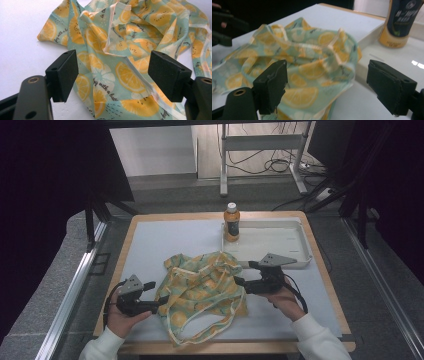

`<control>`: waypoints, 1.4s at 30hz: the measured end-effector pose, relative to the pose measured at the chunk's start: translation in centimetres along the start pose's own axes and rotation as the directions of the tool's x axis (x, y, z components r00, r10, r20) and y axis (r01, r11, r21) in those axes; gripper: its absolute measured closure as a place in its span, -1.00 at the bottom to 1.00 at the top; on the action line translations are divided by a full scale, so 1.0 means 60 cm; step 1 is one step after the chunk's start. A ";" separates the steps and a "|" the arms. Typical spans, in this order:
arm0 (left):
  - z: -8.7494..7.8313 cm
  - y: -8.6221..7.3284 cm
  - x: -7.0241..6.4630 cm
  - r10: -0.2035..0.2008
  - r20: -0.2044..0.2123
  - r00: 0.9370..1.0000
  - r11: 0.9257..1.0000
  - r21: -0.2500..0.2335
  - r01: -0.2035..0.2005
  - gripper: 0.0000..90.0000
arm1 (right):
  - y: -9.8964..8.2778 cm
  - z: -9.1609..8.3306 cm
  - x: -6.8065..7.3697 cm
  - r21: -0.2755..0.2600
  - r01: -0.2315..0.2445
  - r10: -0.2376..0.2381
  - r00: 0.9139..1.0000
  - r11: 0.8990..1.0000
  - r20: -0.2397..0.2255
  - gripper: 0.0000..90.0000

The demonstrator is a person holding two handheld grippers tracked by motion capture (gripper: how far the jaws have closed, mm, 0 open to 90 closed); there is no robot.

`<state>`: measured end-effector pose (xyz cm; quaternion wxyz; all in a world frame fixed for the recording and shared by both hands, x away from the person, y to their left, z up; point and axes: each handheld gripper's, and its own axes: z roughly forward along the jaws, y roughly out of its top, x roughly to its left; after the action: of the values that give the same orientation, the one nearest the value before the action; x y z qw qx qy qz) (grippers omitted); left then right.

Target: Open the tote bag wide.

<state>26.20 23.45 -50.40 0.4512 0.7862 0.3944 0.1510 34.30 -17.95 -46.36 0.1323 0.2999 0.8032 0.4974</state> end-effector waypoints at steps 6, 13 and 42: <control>-0.001 0.000 -0.001 0.003 0.000 1.000 1.000 -0.002 -0.003 -0.45 | -0.018 0.001 0.006 0.017 -0.008 0.008 1.000 1.000 -0.012 -0.59; 0.000 0.000 0.000 0.003 -0.002 1.000 1.000 0.001 -0.003 -0.45 | -0.018 -0.002 0.002 0.009 -0.012 0.012 1.000 1.000 -0.003 -0.58; -0.014 -0.013 0.025 -0.026 -0.065 0.998 1.000 -0.003 0.026 -0.46 | -0.067 -0.017 -0.021 0.145 -0.016 -0.013 0.981 0.989 0.195 -0.59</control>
<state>26.29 25.32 -50.76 0.4410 0.7751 0.4189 0.1710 33.39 -20.76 -49.52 0.1880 0.3568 0.8203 0.4055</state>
